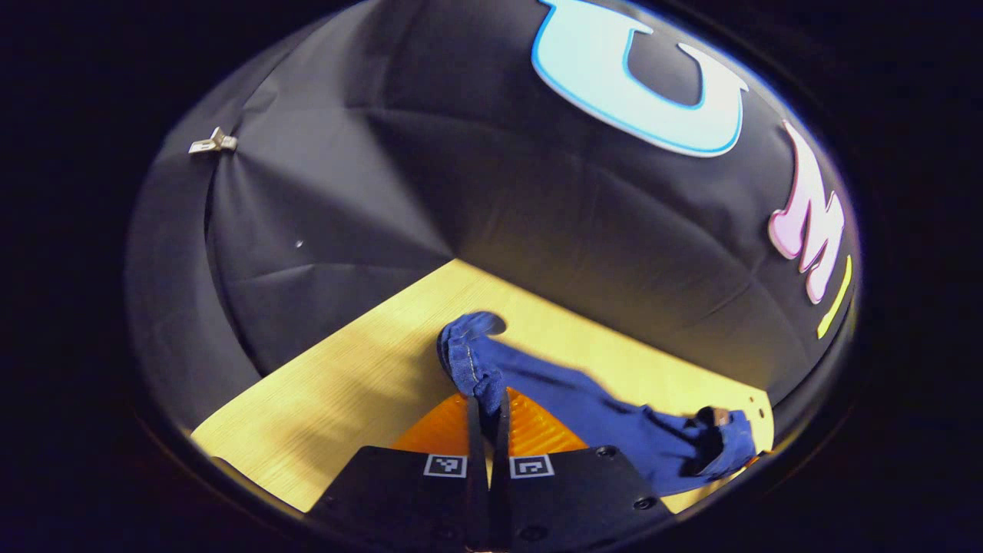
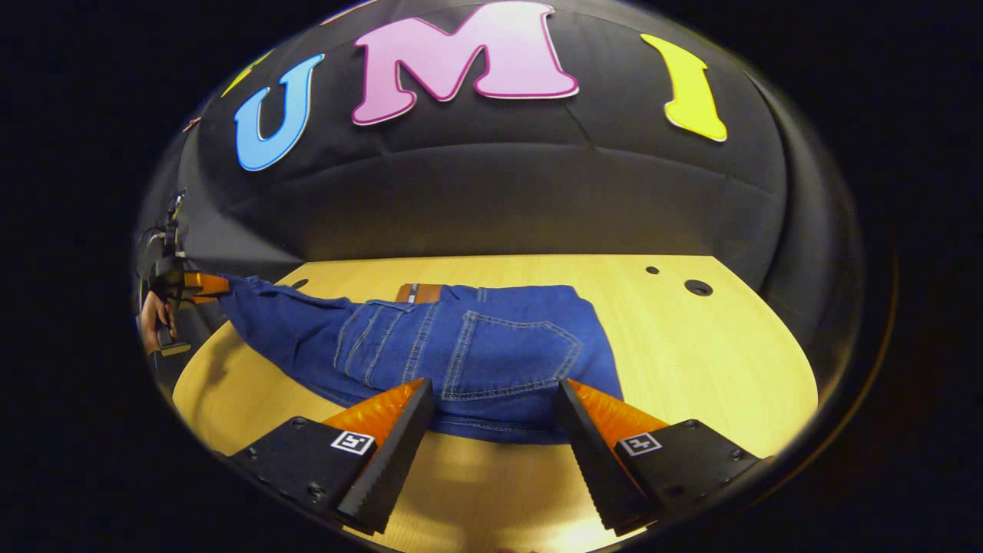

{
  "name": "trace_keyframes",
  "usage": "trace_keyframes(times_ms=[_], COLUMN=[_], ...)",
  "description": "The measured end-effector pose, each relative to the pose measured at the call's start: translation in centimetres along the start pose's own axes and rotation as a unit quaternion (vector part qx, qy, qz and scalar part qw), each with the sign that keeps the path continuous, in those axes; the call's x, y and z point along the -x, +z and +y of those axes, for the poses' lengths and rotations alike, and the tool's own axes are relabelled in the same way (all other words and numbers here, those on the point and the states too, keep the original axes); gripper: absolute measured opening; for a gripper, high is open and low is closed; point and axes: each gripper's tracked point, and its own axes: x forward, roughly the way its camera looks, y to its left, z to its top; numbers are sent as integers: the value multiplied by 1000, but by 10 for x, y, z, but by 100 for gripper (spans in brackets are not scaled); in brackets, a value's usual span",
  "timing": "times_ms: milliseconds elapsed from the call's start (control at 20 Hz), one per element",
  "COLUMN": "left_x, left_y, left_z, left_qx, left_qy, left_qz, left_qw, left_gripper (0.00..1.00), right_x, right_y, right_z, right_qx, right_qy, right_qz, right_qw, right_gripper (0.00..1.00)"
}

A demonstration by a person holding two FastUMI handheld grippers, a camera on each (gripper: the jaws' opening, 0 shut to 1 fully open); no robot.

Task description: Grasp the waist and the cuffs of the jeans and fold them to make the two legs overlap; first hold the waist and fold one-third of the jeans toward the cuffs, then hold the cuffs and fold the remaining one-third in the same direction to finish folding.

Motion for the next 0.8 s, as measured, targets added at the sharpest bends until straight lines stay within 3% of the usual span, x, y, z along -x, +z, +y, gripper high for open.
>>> trace_keyframes(times_ms=[250,500,800], left_x=[34,68,83], left_y=[39,53,0], left_z=[-107,-235,-374], left_qx=[-65,-117,-169], left_qy=[-54,-132,-217], left_qz=[-41,-52,-13], left_qw=[996,983,961], left_gripper=[6,6,6], right_x=[19,40,77], right_y=[6,19,25], right_z=[-35,-82,-148], right_qx=[-21,-41,-75], right_qy=[-32,-73,-136], right_qz=[-4,-18,-38], right_qw=[999,996,987], right_gripper=[99,99,99])
